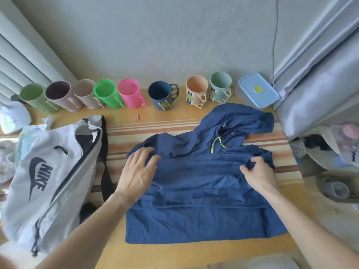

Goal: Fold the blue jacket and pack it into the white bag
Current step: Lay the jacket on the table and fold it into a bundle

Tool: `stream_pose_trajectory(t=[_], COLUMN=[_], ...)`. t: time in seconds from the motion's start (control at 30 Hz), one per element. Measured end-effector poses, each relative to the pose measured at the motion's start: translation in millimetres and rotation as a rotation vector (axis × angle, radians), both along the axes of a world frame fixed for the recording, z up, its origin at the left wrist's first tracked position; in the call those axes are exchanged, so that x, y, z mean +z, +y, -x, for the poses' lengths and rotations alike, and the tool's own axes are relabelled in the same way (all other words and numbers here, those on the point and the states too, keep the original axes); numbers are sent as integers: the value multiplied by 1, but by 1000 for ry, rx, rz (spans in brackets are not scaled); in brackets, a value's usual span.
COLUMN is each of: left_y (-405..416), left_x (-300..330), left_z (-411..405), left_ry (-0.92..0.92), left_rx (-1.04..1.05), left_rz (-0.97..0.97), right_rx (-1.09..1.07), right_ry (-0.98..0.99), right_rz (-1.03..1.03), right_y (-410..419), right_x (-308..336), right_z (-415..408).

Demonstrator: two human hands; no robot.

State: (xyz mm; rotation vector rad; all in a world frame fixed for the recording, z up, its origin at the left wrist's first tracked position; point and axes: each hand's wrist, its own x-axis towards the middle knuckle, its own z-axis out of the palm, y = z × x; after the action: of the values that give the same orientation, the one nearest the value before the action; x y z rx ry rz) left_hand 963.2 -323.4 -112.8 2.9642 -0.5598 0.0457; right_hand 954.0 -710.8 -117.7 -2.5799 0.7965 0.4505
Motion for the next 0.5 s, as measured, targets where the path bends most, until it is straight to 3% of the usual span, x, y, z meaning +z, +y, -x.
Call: stream_pose_trajectory(t=[0.07,0.1,0.13,0.23,0.3,0.37,0.43,0.5], left_y=[-9,-13,-15,-19,-30,-46,-62,-75], left_x=[-17,-27,-36,-57,-58,-49,-41,-39], left_z=[21,31,41,61,62,56,46,37], left_ry=[-28,24,102,281,281,226,157,129], left_rx=[-153,-187,-169,9,74,70,-8,-59], left_rz=[-9,-42,-77,-124,-95,-36,-42,-67], right_rx=[232,370,527,813,724,524,353,235], right_ry=[-387,-489,-472,-110,-96,-300,-468,-489], right_rz=[150,158,144,149,89,53,130,198], right_y=[13,22,28,34,27,18,-2,-26], right_x=[-6,-8,-15,-43,-47,-33,-18,-4], right_z=[21,31,40,54,45,20,-18,-63])
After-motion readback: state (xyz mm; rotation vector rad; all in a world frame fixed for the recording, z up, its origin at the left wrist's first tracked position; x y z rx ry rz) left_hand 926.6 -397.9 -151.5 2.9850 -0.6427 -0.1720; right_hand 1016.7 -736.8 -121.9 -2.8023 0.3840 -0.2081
